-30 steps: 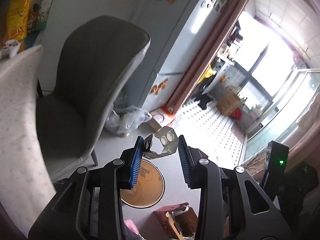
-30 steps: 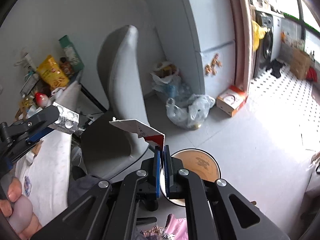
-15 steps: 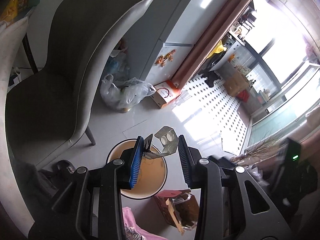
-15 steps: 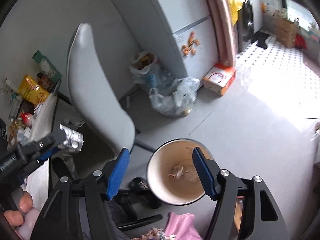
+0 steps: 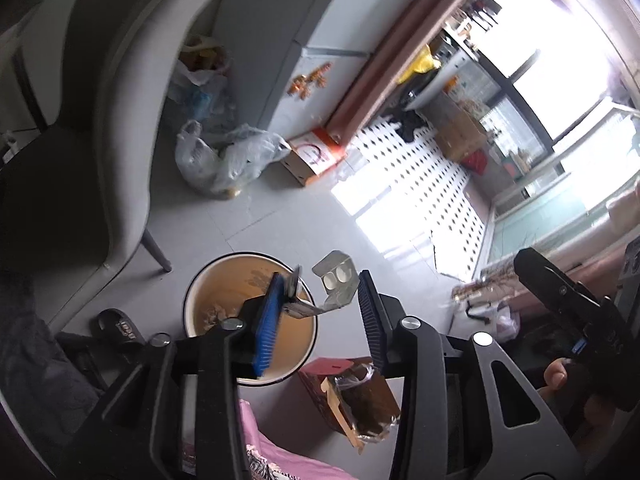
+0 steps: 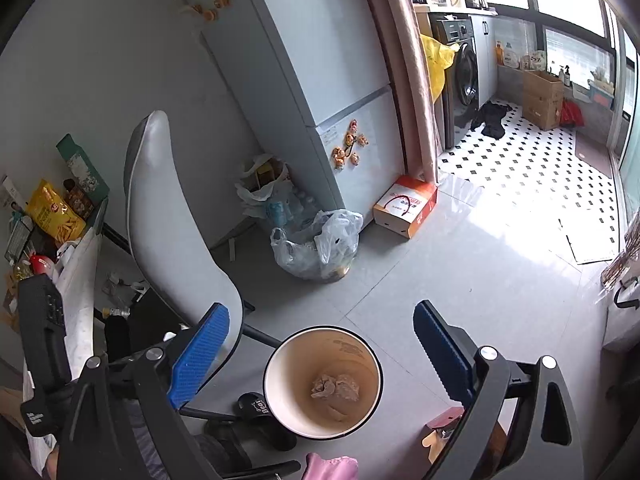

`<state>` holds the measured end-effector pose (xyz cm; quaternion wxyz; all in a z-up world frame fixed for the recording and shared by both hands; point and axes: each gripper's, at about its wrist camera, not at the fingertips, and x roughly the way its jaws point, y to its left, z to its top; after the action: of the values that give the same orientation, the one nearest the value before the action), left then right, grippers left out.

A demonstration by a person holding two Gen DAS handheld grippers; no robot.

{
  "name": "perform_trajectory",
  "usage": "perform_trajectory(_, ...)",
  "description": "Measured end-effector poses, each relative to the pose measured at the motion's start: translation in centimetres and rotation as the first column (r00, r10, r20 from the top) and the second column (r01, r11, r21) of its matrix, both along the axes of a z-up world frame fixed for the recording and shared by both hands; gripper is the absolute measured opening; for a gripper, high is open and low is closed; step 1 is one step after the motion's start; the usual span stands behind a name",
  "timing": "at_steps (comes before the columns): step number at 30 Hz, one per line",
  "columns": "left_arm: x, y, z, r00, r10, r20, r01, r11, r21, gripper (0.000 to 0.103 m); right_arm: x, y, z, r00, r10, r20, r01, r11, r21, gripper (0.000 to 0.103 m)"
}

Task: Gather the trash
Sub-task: 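Open the left gripper to drop the foil into the bin, then move both grippers back over the table toward the tissues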

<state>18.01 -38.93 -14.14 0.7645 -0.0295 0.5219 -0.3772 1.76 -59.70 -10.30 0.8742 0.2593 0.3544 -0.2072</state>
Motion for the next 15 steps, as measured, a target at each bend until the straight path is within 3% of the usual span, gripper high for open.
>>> perform_trajectory(1,0.2,-0.2,-0.4,1.0,-0.003,-0.012,0.003,1.0,0.003,0.073,-0.1,-0.1,-0.3,1.0,-0.004,-0.007,0.004,1.0,0.005,0.091)
perform_trajectory(3,0.6,0.2,-0.5,0.999,0.023,-0.024,-0.024,0.999,-0.022,0.092,-0.1,-0.2,-0.8,1.0,-0.005,-0.016,0.006,1.0,0.016,0.091)
perform_trajectory(10,1.2,3.3,1.8,0.995,0.092,0.026,-0.091,0.995,-0.035,0.096,0.5,0.8,-1.6,0.999,0.026,-0.027,-0.025,0.999,0.032,0.091)
perform_trajectory(15,0.8,7.4,5.7,0.983,0.154,0.096,-0.148,0.987,-0.065,0.096,0.7,3.3,-0.4,0.998,0.063,-0.003,-0.062,0.998,0.016,0.093)
